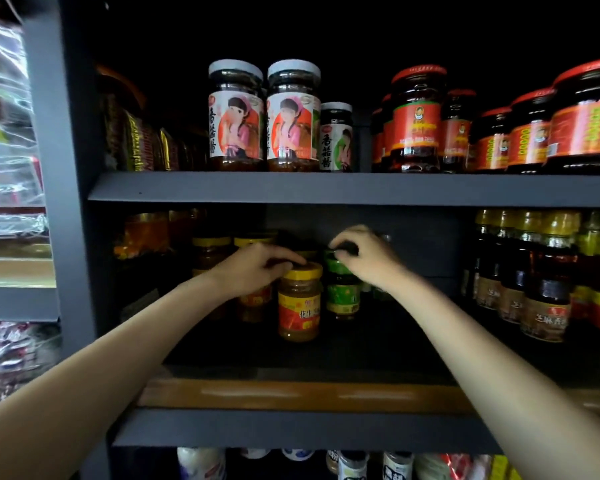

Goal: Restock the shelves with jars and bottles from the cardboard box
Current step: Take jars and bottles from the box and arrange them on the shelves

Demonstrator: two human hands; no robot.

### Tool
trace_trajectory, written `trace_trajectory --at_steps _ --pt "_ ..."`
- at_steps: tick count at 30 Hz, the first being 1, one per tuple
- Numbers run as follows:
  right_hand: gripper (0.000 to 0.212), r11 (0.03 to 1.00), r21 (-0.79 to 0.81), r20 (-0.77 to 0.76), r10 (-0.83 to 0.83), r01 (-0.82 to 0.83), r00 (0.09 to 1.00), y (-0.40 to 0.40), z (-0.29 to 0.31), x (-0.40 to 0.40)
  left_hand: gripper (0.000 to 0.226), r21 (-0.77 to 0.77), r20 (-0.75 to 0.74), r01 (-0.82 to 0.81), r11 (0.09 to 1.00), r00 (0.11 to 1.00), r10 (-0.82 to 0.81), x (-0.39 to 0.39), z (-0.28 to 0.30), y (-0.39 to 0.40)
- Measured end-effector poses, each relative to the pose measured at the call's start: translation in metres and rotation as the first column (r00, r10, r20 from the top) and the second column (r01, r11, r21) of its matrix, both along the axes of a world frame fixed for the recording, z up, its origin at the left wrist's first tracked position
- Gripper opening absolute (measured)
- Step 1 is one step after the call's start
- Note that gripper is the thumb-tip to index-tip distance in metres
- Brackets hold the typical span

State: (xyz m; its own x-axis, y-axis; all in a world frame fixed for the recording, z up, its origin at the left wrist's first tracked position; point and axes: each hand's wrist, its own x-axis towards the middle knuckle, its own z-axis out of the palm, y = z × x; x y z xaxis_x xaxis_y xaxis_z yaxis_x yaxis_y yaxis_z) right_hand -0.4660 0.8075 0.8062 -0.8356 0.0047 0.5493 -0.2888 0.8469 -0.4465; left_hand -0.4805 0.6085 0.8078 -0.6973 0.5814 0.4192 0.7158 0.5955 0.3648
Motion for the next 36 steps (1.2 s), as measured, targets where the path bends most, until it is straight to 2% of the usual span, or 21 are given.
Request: trace_trajectory --at_steps 3,5,7,12,16,20,27,30,33,36 --pt "0.037 0.991 0.127 0.141 -0.055 0.037 0.988 0.010 -0.012 -0.013 0.036 -0.108 -0.004 -0.002 0.994 1.000 0.002 0.002 0.003 0.007" --pt "0.045 0.990 0.131 0.169 -0.069 0.047 0.983 0.007 -0.015 -0.016 0.039 -0.181 -0.157 -0.106 0.978 0.985 0.077 0.002 0.002 0.016" --pt "0.045 0.991 0.115 0.149 -0.081 0.064 0.986 0.006 -0.013 -0.017 0.034 -0.196 -0.275 -0.169 0.966 0.955 0.111 -0.001 0.000 0.024" --pt "0.045 0.987 0.142 0.130 -0.091 0.072 0.987 0.010 -0.008 -0.017 0.023 -0.209 -0.162 -0.111 0.972 0.984 0.077 -0.018 0.004 0.017" --pt "0.049 0.991 0.113 0.147 -0.094 0.078 0.985 0.012 -0.008 -0.016 0.025 -0.221 -0.204 -0.145 0.964 0.974 0.099 -0.029 0.000 0.017" --pt "0.058 0.986 0.159 0.186 -0.084 0.055 0.979 0.015 -0.005 -0.013 0.027 -0.233 -0.263 -0.191 0.954 0.956 0.127 -0.034 -0.003 0.023" --pt "0.044 0.987 0.123 0.129 -0.122 0.106 0.984 0.018 -0.011 -0.012 0.039 -0.311 -0.368 -0.304 0.900 0.912 0.181 -0.032 -0.005 0.032" --pt "0.040 0.989 0.122 0.140 -0.104 0.087 0.985 0.017 -0.009 -0.014 0.047 -0.280 -0.398 -0.327 0.903 0.895 0.201 -0.027 -0.011 0.036" --pt "0.030 0.996 0.048 0.153 -0.087 0.081 0.984 0.015 -0.004 -0.017 0.049 -0.240 -0.405 -0.350 0.905 0.884 0.234 -0.028 -0.016 0.040" --pt "0.032 0.994 0.009 0.184 -0.104 0.105 0.977 0.013 -0.001 -0.021 0.053 -0.238 -0.409 -0.364 0.901 0.879 0.247 -0.031 -0.016 0.042"
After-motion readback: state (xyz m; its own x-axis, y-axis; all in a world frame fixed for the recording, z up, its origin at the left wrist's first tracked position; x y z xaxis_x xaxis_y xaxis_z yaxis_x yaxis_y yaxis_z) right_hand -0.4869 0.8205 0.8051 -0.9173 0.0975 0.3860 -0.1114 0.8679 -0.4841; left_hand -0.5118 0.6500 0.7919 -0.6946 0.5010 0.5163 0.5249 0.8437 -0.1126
